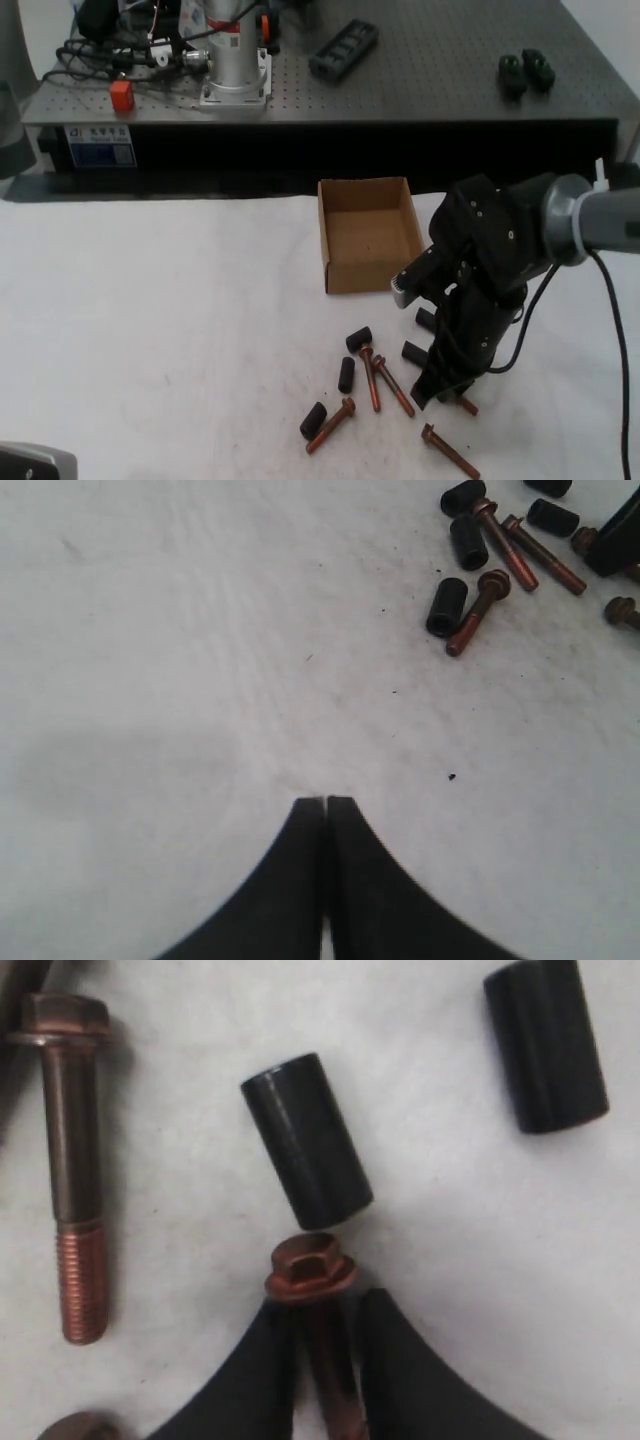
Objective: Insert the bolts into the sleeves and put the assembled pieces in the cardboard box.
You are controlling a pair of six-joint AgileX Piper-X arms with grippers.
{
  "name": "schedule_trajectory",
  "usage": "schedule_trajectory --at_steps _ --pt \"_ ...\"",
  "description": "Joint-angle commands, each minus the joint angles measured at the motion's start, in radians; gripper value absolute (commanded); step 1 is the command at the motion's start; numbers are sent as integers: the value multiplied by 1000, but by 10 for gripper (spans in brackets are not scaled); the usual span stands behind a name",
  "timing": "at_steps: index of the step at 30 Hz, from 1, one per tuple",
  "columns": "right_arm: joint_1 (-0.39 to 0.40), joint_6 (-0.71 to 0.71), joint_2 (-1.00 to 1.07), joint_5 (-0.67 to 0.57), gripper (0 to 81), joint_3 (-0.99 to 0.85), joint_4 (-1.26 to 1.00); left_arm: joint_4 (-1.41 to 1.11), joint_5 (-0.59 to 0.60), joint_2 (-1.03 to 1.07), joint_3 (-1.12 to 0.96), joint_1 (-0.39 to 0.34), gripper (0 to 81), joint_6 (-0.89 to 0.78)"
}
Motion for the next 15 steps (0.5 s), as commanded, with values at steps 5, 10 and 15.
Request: schedule_trajectory --at_steps 5,10,15 --pt "-6 16 -24 10 34 -6 -27 -257 131 44 -7 1 131 -35" --pt "-26 86 -197 -53 34 30 -48 -359 120 199 -43 1 293 57" --pt "-48 193 -457 -129 34 137 -60 -354 170 502 -220 1 293 210"
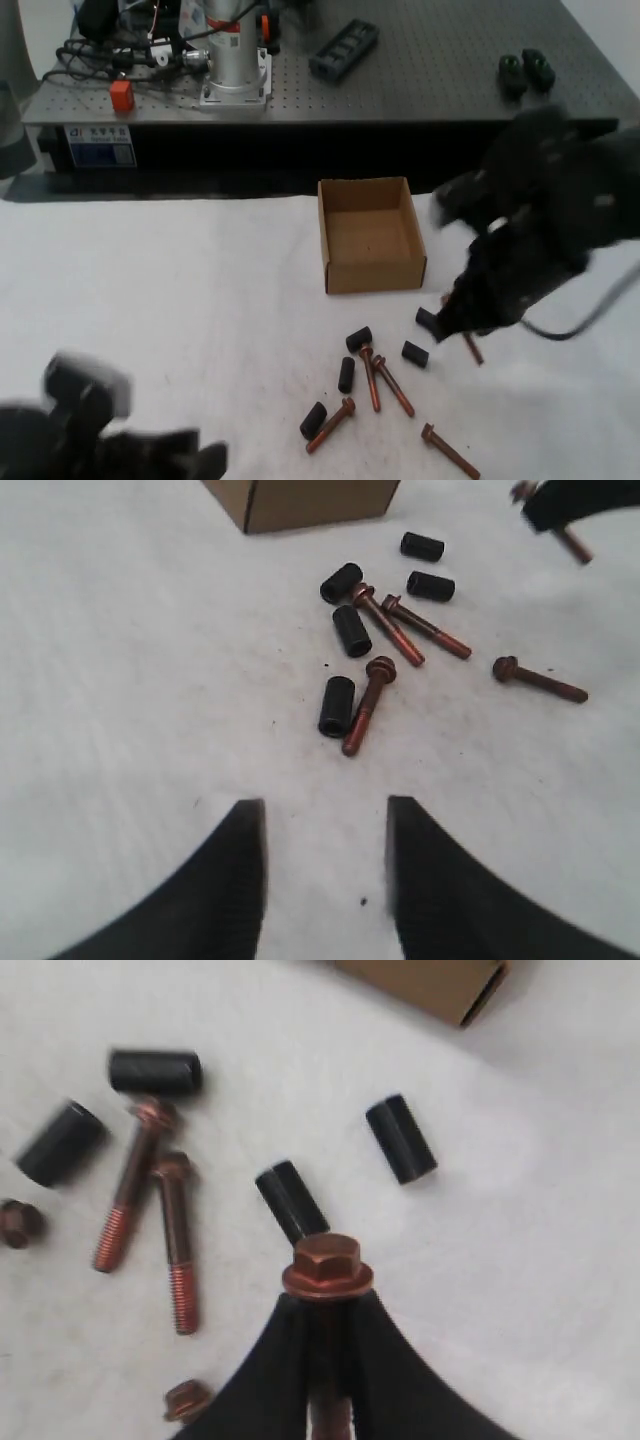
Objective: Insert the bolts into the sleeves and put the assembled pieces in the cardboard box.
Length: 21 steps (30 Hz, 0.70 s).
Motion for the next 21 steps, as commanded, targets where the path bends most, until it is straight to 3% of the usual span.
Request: schedule_trajectory --at_steps 1,13,21 --pt "-16 97 -220 -75 34 86 -9 -9 65 282 -196 1 293 134" --pt "-15 294 -783 -91 34 376 69 662 111 1109 -1003 -1 293 406" --pt "-15 314 -899 -90 34 439 106 784 111 1311 -1196 -23 293 426"
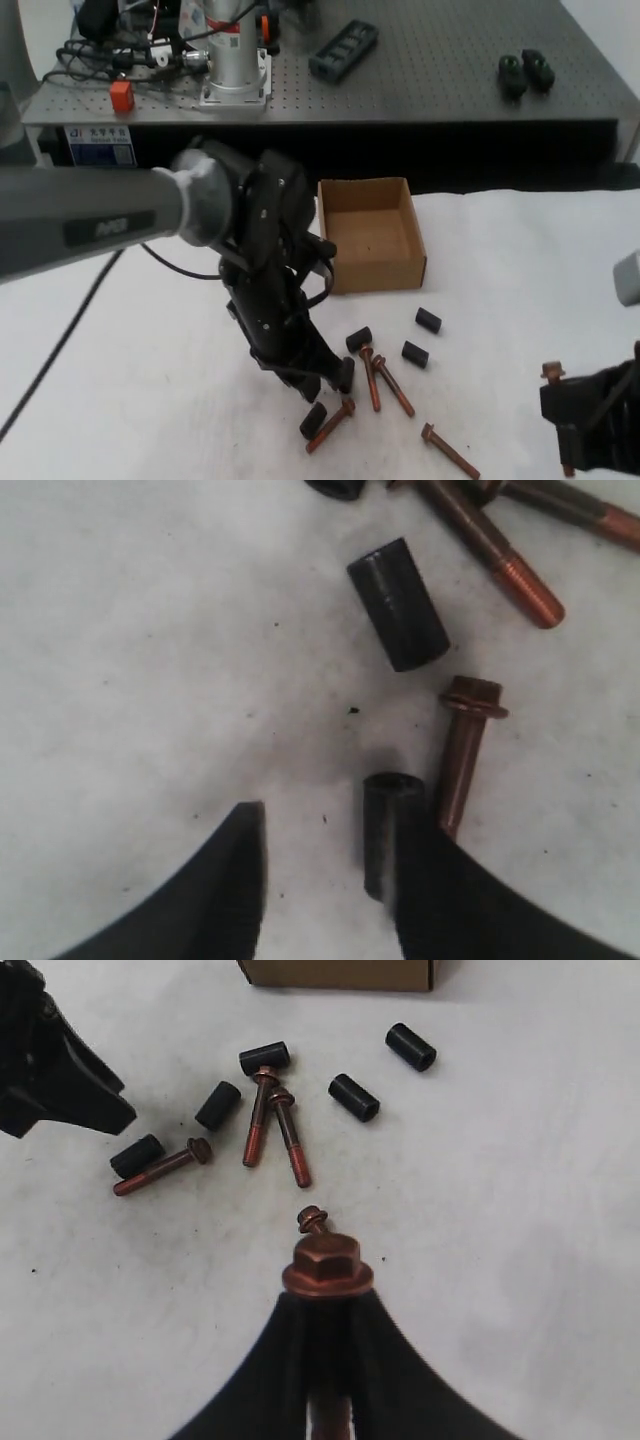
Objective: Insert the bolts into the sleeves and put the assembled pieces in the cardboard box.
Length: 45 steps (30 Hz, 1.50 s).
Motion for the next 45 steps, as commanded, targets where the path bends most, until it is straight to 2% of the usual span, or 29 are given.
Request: schedule_trajectory --at_steps 1,8,24,26,30,33,36,39,42,45 --pt "-4 4 -9 -9 34 1 -4 97 -3 123 -116 -30 293 51" --pt "-4 4 -7 -9 34 2 -6 85 -62 137 -116 -66 293 126" --pt "-4 1 -7 -9 34 2 -38 134 -68 188 -116 -66 291 130" --pt "-4 1 -7 -9 34 2 -38 134 -79 190 -116 -66 239 130" --pt "-4 1 -7 -9 34 2 -44 131 -85 190 -116 -66 21 130" --pt "-4 5 -7 -23 34 4 -90 130 -79 179 -117 -66 0 126" --pt "-4 71 -7 -86 34 26 -234 129 13 122 -115 -66 7 93" --pt "-1 249 -7 -209 34 91 -536 59 107 5 -55 -66 7 61" --pt "-1 458 -1 -252 34 184 -911 -191 221 -181 106 -66 7 41" --pt "3 631 52 -269 34 247 -1213 -494 431 -345 274 -78 7 -18"
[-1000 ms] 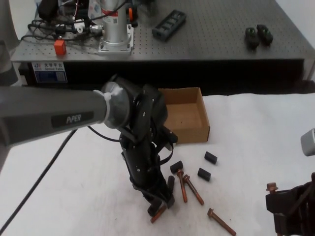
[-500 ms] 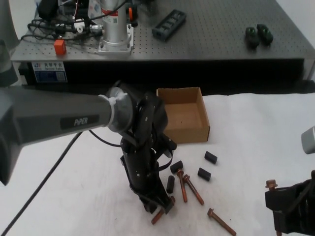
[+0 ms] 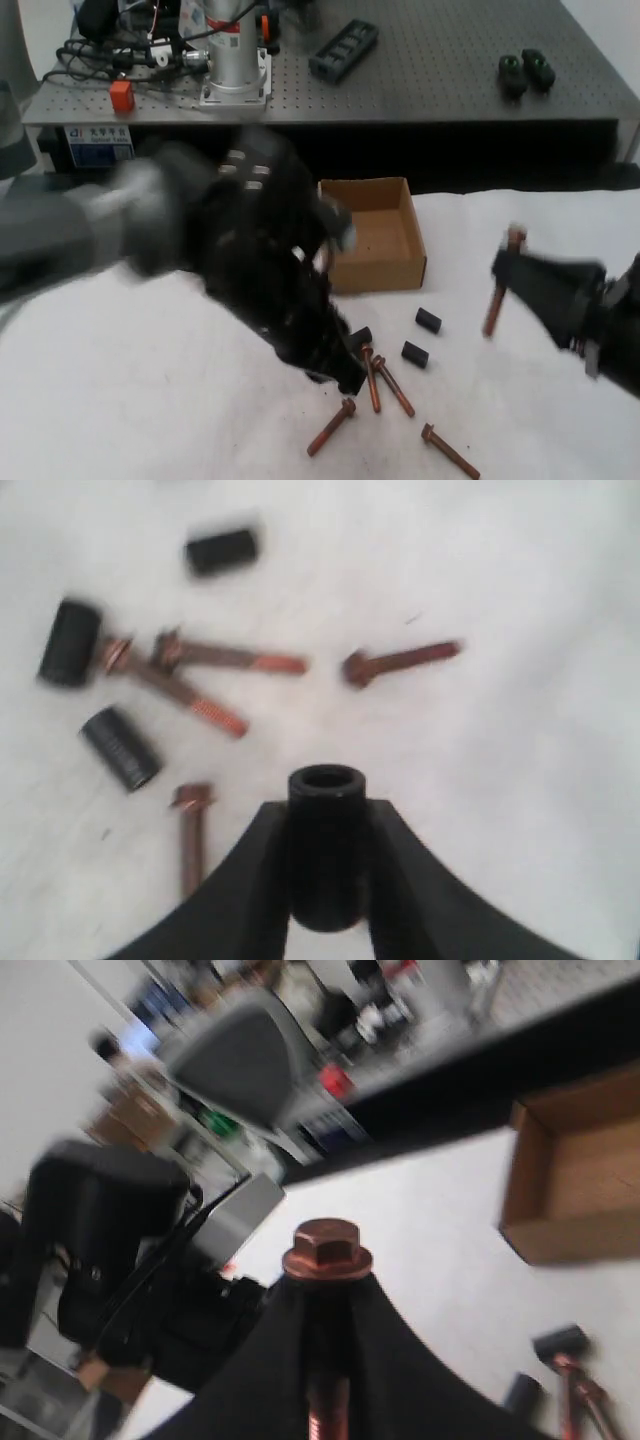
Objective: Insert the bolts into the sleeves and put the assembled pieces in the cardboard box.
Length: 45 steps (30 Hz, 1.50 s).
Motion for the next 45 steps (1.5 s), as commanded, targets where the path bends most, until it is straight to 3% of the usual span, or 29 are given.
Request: schedule_trajectory --at_steps 1,5,14,33,39,41,45 --pt "10 340 81 -87 34 104 -610 -304 175 -149 131 -13 7 -61" --pt "65 359 187 -128 34 85 -713 -521 220 -280 256 -34 7 -144" --pt "160 359 296 -128 34 58 -776 -526 290 -307 276 -36 7 -186" --pt "162 328 296 -220 34 58 -673 -540 298 -307 276 -36 7 -212" --pt "162 211 296 -293 6 58 -645 -540 296 -307 276 -36 7 -212" --pt "162 184 296 -293 62 58 -644 -540 296 -307 276 -36 7 -212" --pt "162 171 296 -293 286 58 -634 -540 267 -307 276 -36 7 -210"
